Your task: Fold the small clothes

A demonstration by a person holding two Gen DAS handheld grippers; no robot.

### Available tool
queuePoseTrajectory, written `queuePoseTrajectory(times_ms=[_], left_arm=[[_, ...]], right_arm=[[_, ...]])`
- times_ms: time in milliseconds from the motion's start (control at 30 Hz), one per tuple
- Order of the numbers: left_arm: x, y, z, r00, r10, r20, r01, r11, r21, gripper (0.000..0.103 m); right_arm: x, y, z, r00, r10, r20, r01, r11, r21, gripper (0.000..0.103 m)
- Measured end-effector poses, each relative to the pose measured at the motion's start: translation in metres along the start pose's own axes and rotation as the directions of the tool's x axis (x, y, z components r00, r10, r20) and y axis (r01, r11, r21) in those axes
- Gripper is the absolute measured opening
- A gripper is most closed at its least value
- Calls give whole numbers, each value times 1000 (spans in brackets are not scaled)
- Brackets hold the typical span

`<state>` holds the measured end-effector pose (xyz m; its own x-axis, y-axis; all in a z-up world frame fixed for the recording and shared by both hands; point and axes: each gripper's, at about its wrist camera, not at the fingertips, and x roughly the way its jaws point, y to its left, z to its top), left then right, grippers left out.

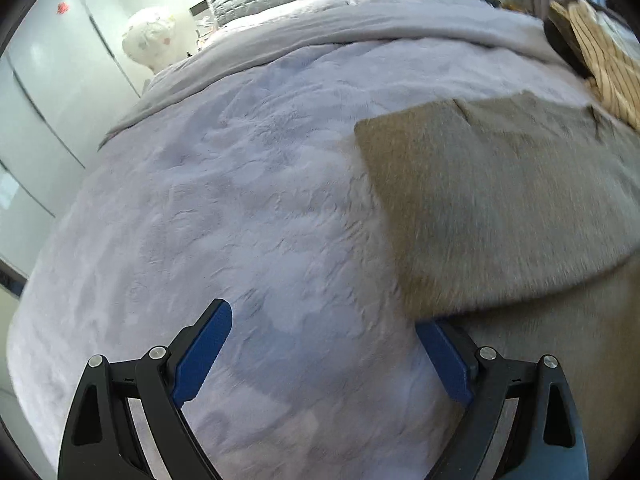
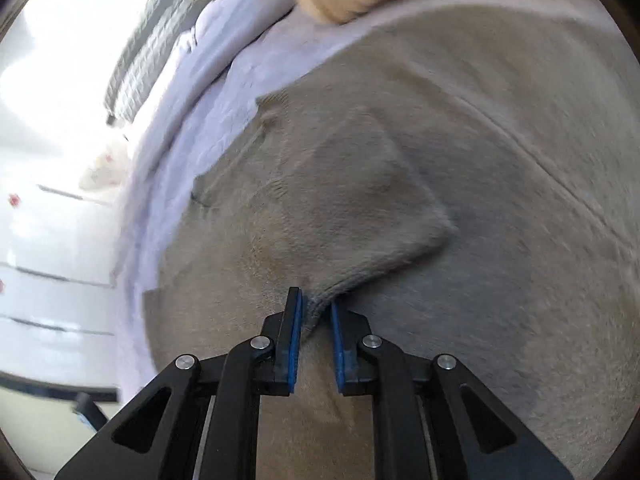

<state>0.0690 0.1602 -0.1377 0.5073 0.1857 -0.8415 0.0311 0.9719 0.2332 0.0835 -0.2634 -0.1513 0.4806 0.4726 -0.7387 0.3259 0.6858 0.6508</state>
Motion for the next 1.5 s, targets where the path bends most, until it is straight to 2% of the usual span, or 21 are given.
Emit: queuePoseTrajectory(times_ms=[33, 67, 133, 233, 300, 400, 433, 467, 533, 667, 767, 867, 933, 1033, 1133, 1233, 1333, 1367, 1400, 1467, 1500], left_arm=[[-4, 1, -2, 1000, -1, -9, 1, 1000, 17, 93], [-7, 4, -2, 1000, -12, -20, 12, 1000, 21, 93], [-16, 15, -2, 998, -63, -31, 63, 998, -14, 93], [-13, 22, 22, 986, -158, -50, 153, 984, -89, 93], [2, 16, 45, 972, -230, -53, 222, 967, -123, 93], [33, -7, 79, 964, -261, -54, 253, 960, -123, 93], [41, -13, 84, 961, -271, -62, 262, 957, -125, 82], [47, -18, 89, 957, -283, -66, 273, 953, -131, 51], [50, -22, 89, 951, -297, -85, 282, 948, -147, 27], [40, -20, 80, 968, -245, -54, 237, 963, -127, 25], [48, -18, 73, 977, -206, -62, 200, 976, -89, 25], [48, -11, 74, 973, -222, -60, 214, 970, -119, 25], [44, -8, 75, 981, -189, -51, 182, 976, -118, 25], [38, 3, 70, 992, -111, -62, 101, 985, -142, 25], [36, 18, 64, 987, -133, -93, 114, 975, -189, 25], [26, 18, 59, 985, -139, -100, 120, 978, -173, 25], [6, 1, 53, 977, -186, -100, 173, 977, -127, 25], [2, -5, 52, 974, -201, -104, 189, 975, -115, 25], [-3, -13, 51, 970, -219, -109, 208, 973, -101, 25], [-14, -35, 48, 958, -261, -123, 253, 965, -73, 25], [-19, -46, 47, 951, -281, -128, 276, 959, -61, 25]], right_arm=[[-2, -3, 0, 1000, 11, 5, -12, 1000, 15, 24], [-6, -6, 1, 999, 32, 11, -33, 999, 27, 39], [-12, -11, 1, 997, 76, 20, -77, 996, 44, 54], [-14, -8, 6, 997, 80, 24, -81, 996, 33, 57], [-10, -5, 11, 997, 77, 23, -78, 996, 36, 57], [-7, -9, 19, 995, 100, 27, -102, 991, 84, 57], [-6, -11, 21, 994, 106, 27, -109, 989, 98, 57], [-9, -14, 16, 994, 103, 25, -105, 989, 106, 42], [-7, -13, 25, 997, 77, 18, -79, 992, 102, 8], [-16, -17, 27, 996, 84, 13, -85, 993, 83, 8], [-15, -30, 27, 1000, -11, 14, 10, 997, 76, 8], [-16, -48, 24, 1000, 5, 14, -7, 992, 129, 7], [-21, -45, 24, 999, -48, 19, 46, 995, 93, 3], [-31, -41, 21, 992, -125, 21, 124, 992, 28, 3], [-44, -46, 19, 992, -126, 9, 126, 992, 17, 3], [-58, -52, 15, 994, -113, 9, 113, 993, 18, 10], [-76, -59, 7, 994, -108, 15, 107, 994, 27, 10], [-81, -61, 4, 994, -108, 17, 108, 994, 35, 14], [-88, -65, 2, 994, -108, 21, 107, 993, 48, 20], [-95, -70, 0, 994, -110, 28, 108, 992, 69, 53], [-102, -74, -2, 994, -105, 40, 101, 991, 82, 56]])
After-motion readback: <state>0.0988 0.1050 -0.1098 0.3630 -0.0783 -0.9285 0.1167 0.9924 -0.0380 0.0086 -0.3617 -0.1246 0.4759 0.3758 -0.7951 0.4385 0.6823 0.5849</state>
